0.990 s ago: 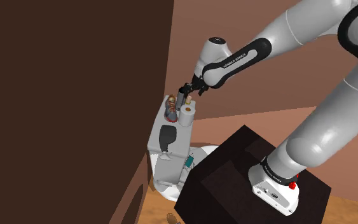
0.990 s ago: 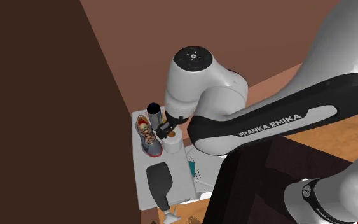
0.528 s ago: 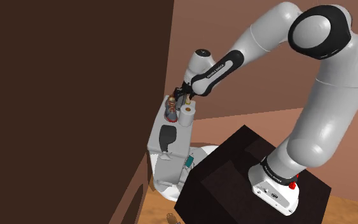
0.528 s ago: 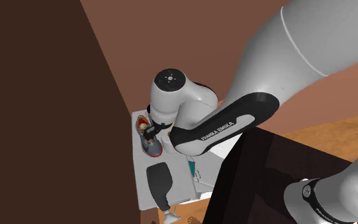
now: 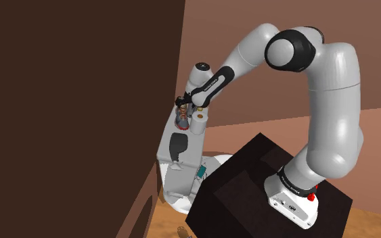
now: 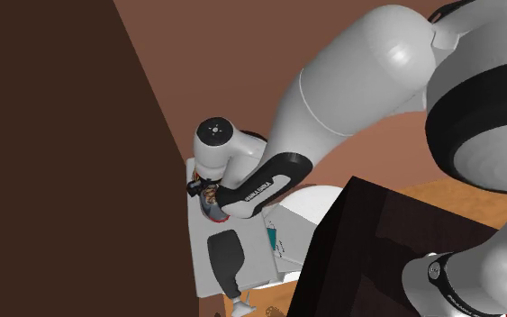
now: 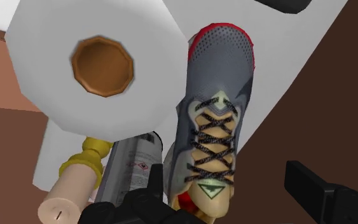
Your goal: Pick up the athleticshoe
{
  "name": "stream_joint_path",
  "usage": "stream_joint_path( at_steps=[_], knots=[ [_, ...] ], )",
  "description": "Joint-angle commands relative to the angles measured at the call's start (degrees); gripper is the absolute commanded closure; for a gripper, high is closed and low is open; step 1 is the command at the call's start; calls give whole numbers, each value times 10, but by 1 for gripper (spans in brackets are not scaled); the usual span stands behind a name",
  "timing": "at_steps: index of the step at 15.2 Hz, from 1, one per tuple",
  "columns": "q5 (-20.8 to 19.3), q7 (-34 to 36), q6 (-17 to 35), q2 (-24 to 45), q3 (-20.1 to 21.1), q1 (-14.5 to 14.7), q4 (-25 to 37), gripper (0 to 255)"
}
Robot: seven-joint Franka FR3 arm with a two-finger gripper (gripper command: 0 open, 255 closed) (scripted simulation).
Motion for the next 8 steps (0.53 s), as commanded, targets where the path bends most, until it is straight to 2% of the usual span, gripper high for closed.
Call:
stream_joint_path(
  at_steps=[1, 8],
  knots=[
    [0, 7, 10, 30, -5, 4, 24, 0],
    [-2, 14, 38, 78, -13, 10, 44, 0]
  ],
)
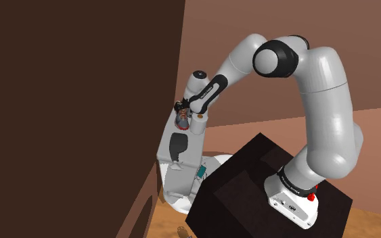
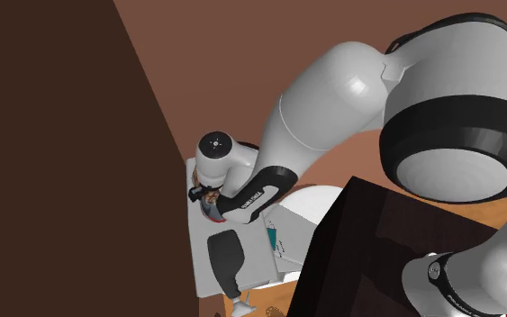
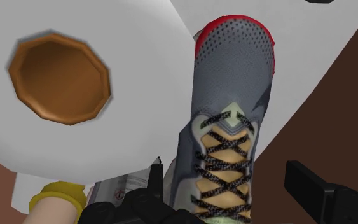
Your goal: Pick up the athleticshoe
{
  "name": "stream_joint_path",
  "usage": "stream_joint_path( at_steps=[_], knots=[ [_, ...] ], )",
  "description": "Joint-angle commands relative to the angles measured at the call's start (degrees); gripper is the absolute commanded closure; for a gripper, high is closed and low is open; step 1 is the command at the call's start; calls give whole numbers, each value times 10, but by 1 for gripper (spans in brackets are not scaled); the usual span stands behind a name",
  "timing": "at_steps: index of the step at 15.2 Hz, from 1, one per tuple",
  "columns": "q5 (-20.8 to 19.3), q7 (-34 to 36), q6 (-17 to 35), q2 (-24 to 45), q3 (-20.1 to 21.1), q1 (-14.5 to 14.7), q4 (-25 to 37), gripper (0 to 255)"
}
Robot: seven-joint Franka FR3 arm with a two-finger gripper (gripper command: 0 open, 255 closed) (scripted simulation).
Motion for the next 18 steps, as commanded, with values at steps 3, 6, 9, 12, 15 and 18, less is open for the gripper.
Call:
stream_joint_path(
  at_steps=[3, 6, 9, 12, 15, 18],
  knots=[
    [0, 1, 4, 7, -1, 1, 3, 255],
    [0, 1, 4, 7, -1, 1, 3, 255],
    [0, 1, 4, 7, -1, 2, 3, 255],
    [0, 2, 4, 7, -1, 2, 4, 255],
    [1, -1, -8, -15, 2, -1, -6, 255],
    [2, -4, -22, -37, 6, -4, -15, 255]
  ],
)
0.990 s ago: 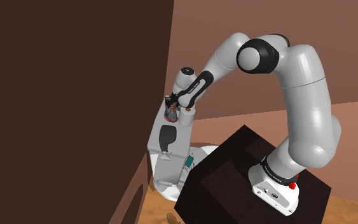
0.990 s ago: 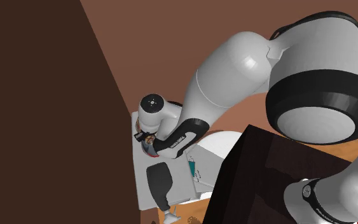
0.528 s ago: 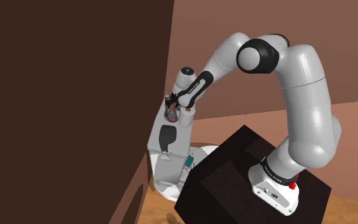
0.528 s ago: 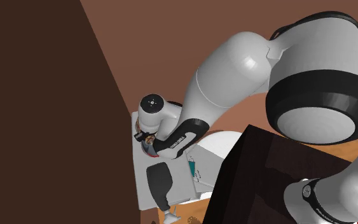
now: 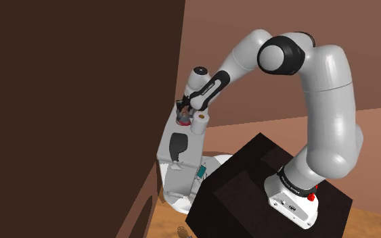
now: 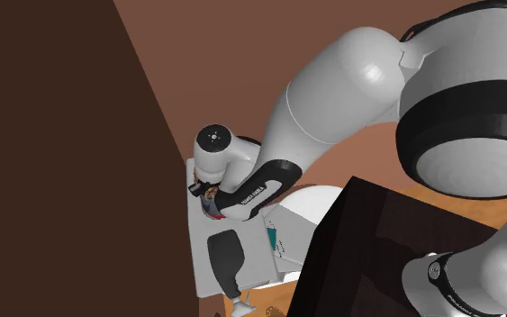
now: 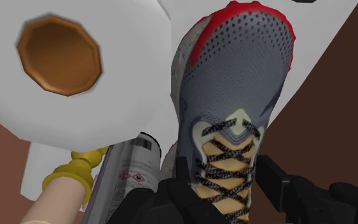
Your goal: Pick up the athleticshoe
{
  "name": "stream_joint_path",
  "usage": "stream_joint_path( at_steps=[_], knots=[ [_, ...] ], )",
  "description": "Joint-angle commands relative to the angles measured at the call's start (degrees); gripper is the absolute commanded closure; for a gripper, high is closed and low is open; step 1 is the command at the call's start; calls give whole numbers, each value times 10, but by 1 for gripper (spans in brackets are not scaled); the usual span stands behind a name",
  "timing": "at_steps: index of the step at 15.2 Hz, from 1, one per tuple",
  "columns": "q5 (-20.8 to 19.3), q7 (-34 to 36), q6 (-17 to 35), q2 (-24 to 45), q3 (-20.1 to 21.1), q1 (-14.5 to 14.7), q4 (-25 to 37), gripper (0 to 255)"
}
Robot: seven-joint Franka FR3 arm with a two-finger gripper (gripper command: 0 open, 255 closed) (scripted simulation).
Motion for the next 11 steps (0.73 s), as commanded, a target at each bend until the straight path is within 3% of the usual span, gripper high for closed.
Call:
stream_joint_path(
  at_steps=[1, 11],
  knots=[
    [1, -1, -8, -15, 2, 0, -6, 255],
    [7, -11, -47, -71, 13, -8, -24, 255]
  ],
)
